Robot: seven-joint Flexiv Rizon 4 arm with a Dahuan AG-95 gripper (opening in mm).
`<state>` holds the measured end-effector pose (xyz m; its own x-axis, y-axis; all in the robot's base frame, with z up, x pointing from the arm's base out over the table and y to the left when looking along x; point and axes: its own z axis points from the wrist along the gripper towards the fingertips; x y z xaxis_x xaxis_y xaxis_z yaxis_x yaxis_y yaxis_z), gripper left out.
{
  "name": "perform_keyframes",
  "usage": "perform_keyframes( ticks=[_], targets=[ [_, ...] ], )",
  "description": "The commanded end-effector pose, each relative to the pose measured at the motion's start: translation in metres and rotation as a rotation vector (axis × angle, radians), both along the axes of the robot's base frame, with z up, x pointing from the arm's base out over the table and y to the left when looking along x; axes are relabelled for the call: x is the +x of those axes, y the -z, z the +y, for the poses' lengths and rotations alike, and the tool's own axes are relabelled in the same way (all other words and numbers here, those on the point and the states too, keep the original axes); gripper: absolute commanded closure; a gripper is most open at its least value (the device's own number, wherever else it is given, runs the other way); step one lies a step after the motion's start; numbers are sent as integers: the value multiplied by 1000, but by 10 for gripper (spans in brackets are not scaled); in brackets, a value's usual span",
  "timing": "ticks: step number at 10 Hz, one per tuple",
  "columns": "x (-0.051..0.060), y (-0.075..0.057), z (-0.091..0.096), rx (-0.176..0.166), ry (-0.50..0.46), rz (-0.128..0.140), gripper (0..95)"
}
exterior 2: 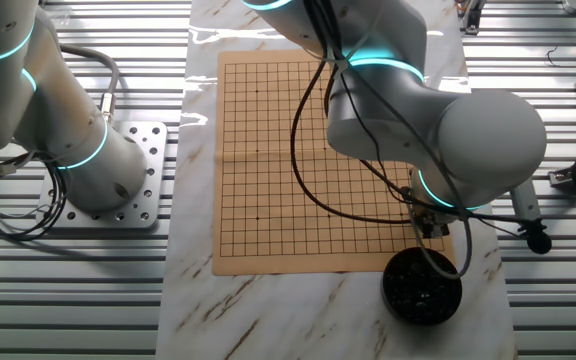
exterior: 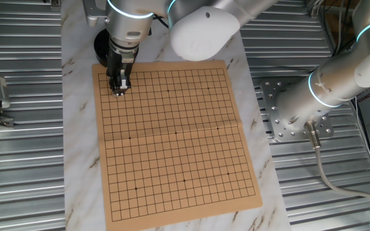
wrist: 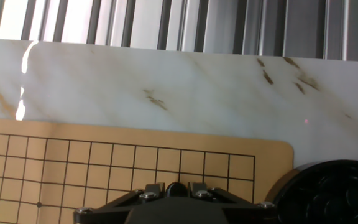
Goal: Play the first move as black on the 3-4 point in the upper right corner of the Go board
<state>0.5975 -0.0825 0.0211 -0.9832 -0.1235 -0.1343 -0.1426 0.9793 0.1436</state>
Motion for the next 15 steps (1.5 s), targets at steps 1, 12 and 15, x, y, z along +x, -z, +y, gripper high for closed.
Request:
perform_keyframes(
  ticks=[1,12,15],
  targets=[
    [0,0,0,-9,-1,5,760],
    [-19,-54,10,-103,28,80,760],
    [-29,-66,12,-114,29,87,760]
  ],
)
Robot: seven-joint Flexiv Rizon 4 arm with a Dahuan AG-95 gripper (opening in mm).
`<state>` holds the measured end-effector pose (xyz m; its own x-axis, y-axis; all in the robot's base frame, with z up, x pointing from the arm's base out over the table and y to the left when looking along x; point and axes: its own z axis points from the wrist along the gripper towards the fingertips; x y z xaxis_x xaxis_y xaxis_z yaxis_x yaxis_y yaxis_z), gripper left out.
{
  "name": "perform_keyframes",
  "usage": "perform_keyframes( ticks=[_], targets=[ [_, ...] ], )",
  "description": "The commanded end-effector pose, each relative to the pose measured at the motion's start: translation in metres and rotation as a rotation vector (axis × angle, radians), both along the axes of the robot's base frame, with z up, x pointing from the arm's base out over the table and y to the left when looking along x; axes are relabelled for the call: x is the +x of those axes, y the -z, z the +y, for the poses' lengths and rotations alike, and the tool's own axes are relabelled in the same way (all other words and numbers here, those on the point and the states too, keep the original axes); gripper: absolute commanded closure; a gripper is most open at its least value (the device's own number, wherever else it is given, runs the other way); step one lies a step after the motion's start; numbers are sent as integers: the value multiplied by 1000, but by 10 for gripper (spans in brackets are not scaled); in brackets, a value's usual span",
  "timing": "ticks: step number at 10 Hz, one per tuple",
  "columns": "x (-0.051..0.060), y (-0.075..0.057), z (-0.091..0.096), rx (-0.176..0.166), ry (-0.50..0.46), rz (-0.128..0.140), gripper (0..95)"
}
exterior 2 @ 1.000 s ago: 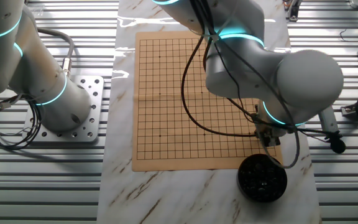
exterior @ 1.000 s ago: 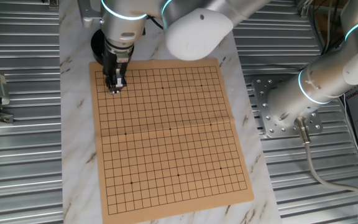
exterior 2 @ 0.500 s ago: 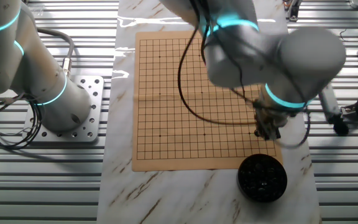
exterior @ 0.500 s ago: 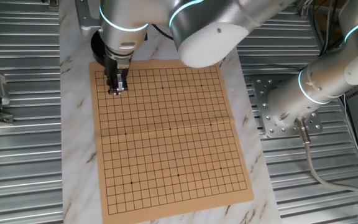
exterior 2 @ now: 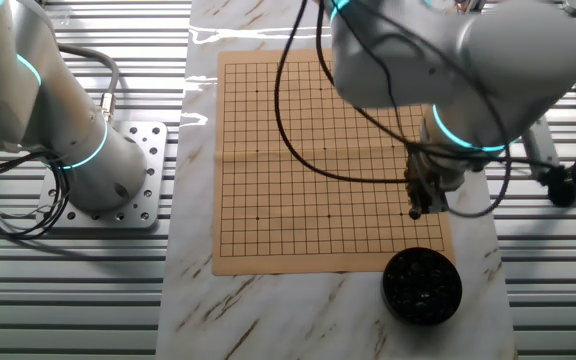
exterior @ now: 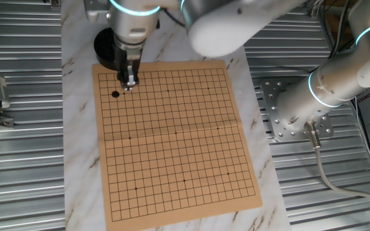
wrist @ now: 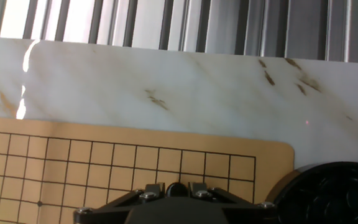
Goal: Play the first move as black on the 3-4 point in the upper right corner of the Go board
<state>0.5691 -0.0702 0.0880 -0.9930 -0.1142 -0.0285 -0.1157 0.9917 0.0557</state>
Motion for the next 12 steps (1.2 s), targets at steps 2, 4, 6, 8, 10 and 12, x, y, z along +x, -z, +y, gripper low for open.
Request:
perform_keyframes(
  ticks=[2,4,6,8,10,12],
  targets=[
    [-3,-2,3,-22,-18,-16,760],
    [-5,-5,7,-35,-43,-22,760],
    [-5,-6,8,-36,-55,-18,760],
    [-7,-6,9,-38,-66,-15,760],
    [-7,-7,9,-34,-66,-18,760],
    [-7,-7,9,-31,-67,-19,760]
  ],
)
